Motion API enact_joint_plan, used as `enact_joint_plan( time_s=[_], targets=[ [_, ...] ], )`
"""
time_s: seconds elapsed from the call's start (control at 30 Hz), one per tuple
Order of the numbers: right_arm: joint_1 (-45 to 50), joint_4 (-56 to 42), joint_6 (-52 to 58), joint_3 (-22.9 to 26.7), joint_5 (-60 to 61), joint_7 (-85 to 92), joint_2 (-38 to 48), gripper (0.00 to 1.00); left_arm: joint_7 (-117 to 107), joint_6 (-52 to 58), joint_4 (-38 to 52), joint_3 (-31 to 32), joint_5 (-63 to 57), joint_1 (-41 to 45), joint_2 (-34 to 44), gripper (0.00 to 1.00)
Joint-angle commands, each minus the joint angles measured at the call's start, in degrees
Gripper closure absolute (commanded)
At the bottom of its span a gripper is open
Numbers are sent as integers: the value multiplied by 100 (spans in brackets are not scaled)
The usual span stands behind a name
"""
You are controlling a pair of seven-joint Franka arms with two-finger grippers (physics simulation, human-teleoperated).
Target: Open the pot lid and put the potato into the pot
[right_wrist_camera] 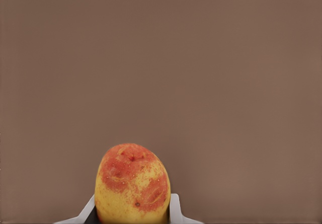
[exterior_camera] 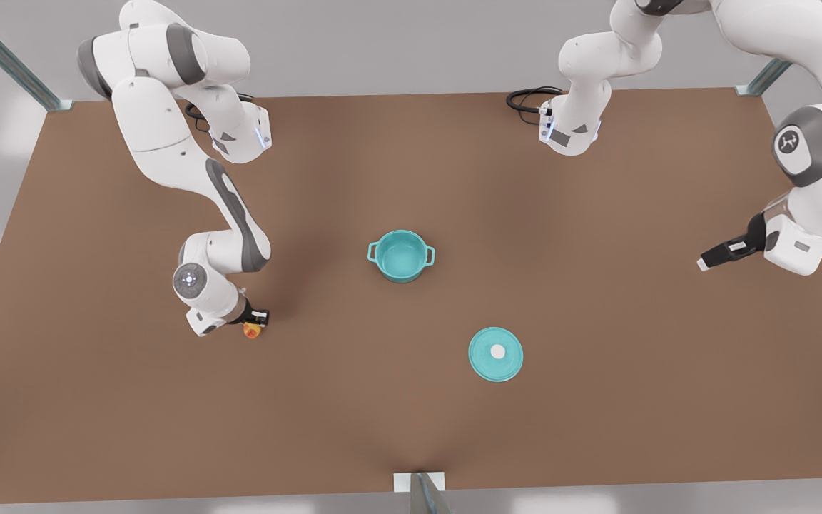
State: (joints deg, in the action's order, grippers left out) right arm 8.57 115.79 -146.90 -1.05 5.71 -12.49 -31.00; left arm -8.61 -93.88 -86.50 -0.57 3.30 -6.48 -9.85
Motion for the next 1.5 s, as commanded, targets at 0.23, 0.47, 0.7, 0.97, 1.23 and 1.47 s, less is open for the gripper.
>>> enact_joint_plan(
  time_s=[0.23,0.47,0.7,0.97,1.23,1.47],
  targets=[
    [250,-82,645,-53,-88,-25,754,51,1019,54,1,-13,4,7,9,0],
    [487,-232,856,-562,-97,-25,1105,53,1019,54,1,-5,4,7,9,0],
    [496,-276,856,-1380,-299,-60,1228,53,1011,54,10,-13,-5,7,9,0],
    [1287,-750,838,-1618,-334,-69,1070,53,1011,63,10,-4,-5,7,9,0],
    [2236,-979,751,-1609,-316,-271,472,55,1011,72,1,-4,-5,7,18,0],
    [2456,-1383,724,-1565,-782,-728,-257,55,1011,80,1,-4,4,7,27,0]
  ],
)
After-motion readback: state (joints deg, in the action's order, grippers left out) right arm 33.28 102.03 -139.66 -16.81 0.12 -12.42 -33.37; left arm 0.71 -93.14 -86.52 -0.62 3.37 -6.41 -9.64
